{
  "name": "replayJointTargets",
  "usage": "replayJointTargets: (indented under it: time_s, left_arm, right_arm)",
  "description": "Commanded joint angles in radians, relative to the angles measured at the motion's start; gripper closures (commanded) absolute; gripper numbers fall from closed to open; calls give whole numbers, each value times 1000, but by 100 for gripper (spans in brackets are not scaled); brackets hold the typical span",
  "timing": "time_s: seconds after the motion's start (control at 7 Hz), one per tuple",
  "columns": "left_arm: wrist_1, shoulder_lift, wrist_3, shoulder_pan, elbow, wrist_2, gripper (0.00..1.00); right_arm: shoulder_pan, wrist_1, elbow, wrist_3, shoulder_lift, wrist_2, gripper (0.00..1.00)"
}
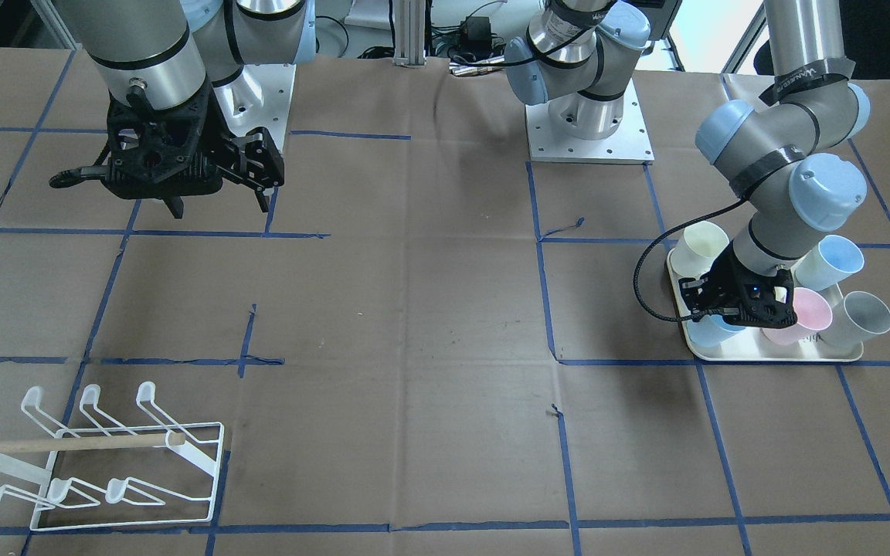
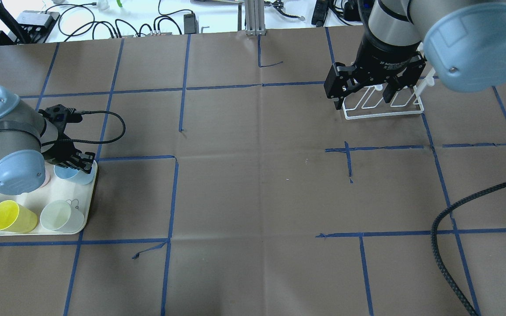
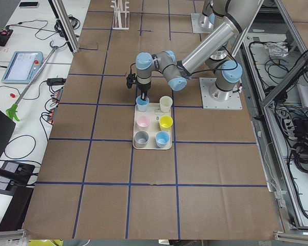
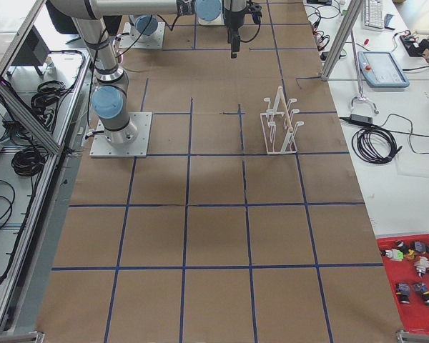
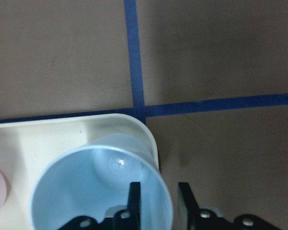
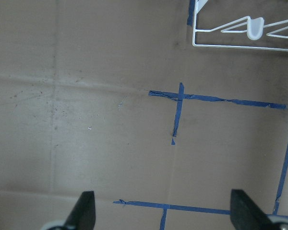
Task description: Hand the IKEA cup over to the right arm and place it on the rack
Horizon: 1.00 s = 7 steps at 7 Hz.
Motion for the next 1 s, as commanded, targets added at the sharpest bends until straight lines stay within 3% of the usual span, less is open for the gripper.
replayJointTargets:
  time_s: [0.0, 0.29, 0.57, 0.86]
  left_arm:
    - [-54, 33, 1, -1, 22, 5, 100]
    - [-288, 85, 2, -1, 151, 39, 100]
    - [-527, 83, 1, -3, 355, 53, 100]
    - [-627, 60, 1, -28, 491, 50, 100]
  right_arm:
    - [0, 0, 0, -2, 0, 0, 0]
    - [0, 0, 0, 0, -1, 0, 0]
    - [1, -20, 3, 3, -1, 20, 0]
    - [5, -182, 28, 2, 21, 163, 0]
